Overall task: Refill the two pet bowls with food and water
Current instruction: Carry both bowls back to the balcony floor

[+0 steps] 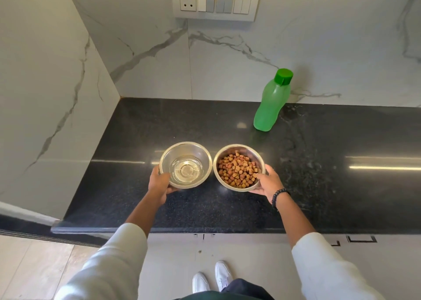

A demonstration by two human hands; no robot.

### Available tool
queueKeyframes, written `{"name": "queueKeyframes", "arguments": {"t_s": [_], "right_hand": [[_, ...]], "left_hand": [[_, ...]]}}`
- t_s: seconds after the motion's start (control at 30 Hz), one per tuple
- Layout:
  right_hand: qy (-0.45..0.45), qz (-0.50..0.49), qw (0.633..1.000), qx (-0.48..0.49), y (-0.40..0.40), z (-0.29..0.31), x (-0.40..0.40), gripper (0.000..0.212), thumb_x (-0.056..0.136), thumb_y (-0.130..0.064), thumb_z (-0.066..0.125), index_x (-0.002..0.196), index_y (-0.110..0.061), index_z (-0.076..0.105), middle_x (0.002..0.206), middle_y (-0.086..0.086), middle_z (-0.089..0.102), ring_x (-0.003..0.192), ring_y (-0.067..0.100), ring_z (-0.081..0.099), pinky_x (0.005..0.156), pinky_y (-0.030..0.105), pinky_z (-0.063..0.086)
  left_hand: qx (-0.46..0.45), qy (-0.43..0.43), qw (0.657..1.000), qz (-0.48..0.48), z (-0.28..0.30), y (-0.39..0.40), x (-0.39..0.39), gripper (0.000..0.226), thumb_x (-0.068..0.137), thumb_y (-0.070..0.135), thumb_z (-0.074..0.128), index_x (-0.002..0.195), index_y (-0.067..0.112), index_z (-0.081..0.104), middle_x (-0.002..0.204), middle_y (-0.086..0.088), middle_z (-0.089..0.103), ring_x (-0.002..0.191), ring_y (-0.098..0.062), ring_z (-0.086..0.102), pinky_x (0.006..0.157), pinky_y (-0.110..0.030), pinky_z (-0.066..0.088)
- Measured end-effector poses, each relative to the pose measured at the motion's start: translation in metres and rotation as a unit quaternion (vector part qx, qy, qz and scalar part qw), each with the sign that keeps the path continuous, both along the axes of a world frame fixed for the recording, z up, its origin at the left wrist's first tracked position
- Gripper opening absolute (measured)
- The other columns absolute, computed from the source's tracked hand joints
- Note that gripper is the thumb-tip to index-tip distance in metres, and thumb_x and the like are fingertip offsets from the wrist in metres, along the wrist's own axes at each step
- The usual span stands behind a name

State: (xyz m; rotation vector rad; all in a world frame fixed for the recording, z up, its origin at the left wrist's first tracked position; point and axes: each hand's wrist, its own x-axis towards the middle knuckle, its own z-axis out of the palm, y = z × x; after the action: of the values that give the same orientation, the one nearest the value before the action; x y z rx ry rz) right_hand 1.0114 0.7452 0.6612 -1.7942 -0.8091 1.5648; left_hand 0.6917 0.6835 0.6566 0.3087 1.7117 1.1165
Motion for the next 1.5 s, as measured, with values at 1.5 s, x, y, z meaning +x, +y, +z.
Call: {"name": "queueKeyframes", "arguments": {"t_s": [1.5], "right_hand": [[0.155, 0.511, 0.844, 0.045, -0.193, 0.08, -0.392, 0.034, 0.095, 0.003, 0.05, 0.117, -0.02, 0.061, 0.113, 0.01, 0.067, 0.099, 0.026, 0.068, 0.059, 0.034, 0.06]], "left_hand": [[0.093, 0.047, 0.864, 0.493, 0.074, -0.446, -0.175, 0.034, 0.093, -0.005, 0.043, 0.118, 0.012, 0.057, 0.103, -0.014, 0.061, 0.083, -0.036, 0.068, 0.056, -0.037, 0.061]]}}
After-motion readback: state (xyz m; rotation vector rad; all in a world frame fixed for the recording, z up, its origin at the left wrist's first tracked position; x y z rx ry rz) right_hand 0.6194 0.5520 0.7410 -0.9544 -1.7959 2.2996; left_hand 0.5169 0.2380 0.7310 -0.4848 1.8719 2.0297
